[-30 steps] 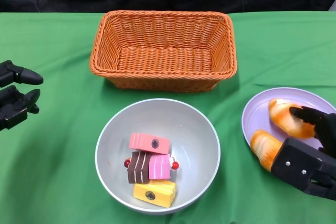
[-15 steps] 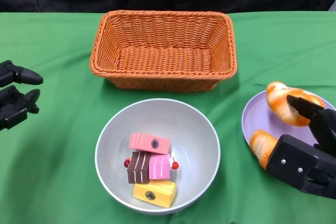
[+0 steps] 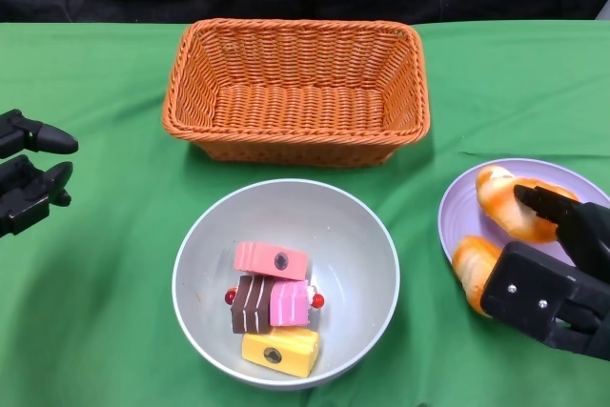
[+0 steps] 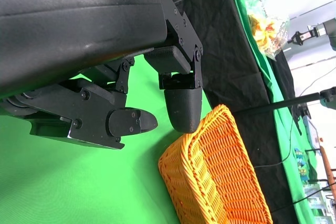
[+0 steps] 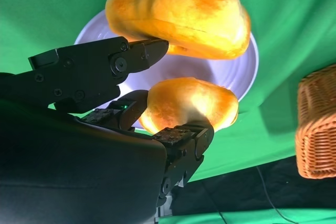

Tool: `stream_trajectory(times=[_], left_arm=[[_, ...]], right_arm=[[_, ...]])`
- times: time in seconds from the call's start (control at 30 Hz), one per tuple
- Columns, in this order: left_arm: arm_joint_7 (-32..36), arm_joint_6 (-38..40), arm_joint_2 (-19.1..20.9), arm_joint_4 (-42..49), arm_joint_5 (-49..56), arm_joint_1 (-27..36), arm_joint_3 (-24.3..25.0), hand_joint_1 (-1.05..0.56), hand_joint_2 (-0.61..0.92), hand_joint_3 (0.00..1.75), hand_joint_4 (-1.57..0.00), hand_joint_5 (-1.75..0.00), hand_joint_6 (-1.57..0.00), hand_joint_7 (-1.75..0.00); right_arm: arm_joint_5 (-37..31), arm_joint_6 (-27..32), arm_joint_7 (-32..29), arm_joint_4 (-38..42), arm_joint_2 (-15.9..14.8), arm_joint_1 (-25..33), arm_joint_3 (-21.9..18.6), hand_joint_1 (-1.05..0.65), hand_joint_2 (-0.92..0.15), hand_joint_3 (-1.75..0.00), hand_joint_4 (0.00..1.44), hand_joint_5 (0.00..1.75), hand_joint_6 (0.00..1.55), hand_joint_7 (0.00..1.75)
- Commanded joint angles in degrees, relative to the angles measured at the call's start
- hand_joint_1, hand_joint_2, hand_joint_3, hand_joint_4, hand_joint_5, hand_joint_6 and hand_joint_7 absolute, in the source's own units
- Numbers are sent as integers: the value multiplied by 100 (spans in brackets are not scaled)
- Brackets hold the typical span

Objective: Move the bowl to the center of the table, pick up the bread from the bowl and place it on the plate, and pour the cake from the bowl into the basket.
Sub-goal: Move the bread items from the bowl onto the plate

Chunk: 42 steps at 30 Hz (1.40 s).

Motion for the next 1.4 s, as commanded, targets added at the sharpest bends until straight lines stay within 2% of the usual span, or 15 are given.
stream_trajectory(times=[0.03, 0.2, 0.37, 0.4, 0.47, 0.53, 0.57, 0.63, 0.73, 0.9, 0.97, 1.0, 1.17, 1.3, 1.4], left_arm=[[-51, -47, 136, -12, -1, -21, 17, 1, 92, 39, -65, -162, -66, -121], [-38, -77, 141, -2, 20, -21, 2, 1, 92, 39, -65, -161, -66, -120], [-26, -15, 133, -2, -2, -30, 19, 0, 92, 39, -64, -161, -65, -120], [-9, -22, 134, -2, 8, -29, 14, 0, 92, 39, -64, -161, -65, -120], [-23, -28, 132, -1, -5, -29, 23, 1, 92, 40, -64, -161, -65, -120], [-43, -34, 132, 0, -12, -28, 27, 1, 92, 40, -65, -161, -65, -120], [-56, -27, 132, -1, -19, -29, 30, 1, 92, 40, -65, -161, -65, -120], [-70, -36, 134, 3, -20, -29, 30, 2, 92, 41, -65, -161, -65, -120], [-56, -47, 135, 11, -8, -32, 24, 3, 92, 41, -64, -162, -65, -120], [-33, -31, 132, 9, 0, -36, 18, 3, 92, 42, -64, -162, -65, -121], [-28, -15, 121, 6, -9, -40, 23, 1, 92, 40, -65, -161, -66, -120], [-28, -12, 119, 5, -12, -41, 25, 1, 92, 40, -65, -161, -66, -120], [-36, -10, 109, 11, -23, -46, 33, 1, 92, 39, -66, -161, -66, -120], [-31, 1, 110, 10, -16, -47, 28, 1, 92, 39, -66, -161, -66, -121], [-30, -7, 113, 7, -8, -42, 21, 1, 92, 39, -66, -161, -66, -121]], right_arm=[[-101, 63, -134, -106, -10, -1, -2, -31, -92, -2, 28, 0, 55, 4], [-180, 28, -320, -129, 22, -5, 21, -33, -92, -1, 25, 1, 60, 3], [-108, -37, -346, -152, 18, 38, -28, -34, -92, -2, 44, 9, 41, 0], [-111, -55, -371, -165, 18, 53, -30, -34, -92, -1, 57, 32, 34, 0], [-113, -140, -454, -156, 14, 83, -34, -33, -92, -1, 49, 102, 27, 0], [-119, -178, -496, -132, 12, 87, -35, -33, -92, 0, 46, 126, 26, 0], [-138, -152, -483, -127, 12, 79, -29, -33, -92, -1, 41, 110, 28, 1], [-173, -76, -447, -119, 20, 58, -11, -35, -92, -1, 45, 44, 37, 1], [-194, -36, -411, -109, 16, 39, 7, -36, -92, -2, 48, 19, 45, 3], [-164, -117, -453, -102, -7, 50, 0, -36, -92, -3, 50, 15, 46, 2], [-142, -253, -530, -86, -38, 70, -9, -33, -92, -1, 59, 82, 38, 1], [-141, -290, -547, -80, -43, 75, -15, -33, -92, -1, 56, 97, 37, 1], [-97, -390, -670, -41, 27, 75, -95, -33, -91, 0, 46, 126, 40, 1], [-25, -462, -870, -123, 125, 114, -178, -31, -91, 0, 43, 125, 44, 1], [170, -656, -1213, -234, 304, 182, -328, -29, -91, 0, 58, 66, 52, 1]])
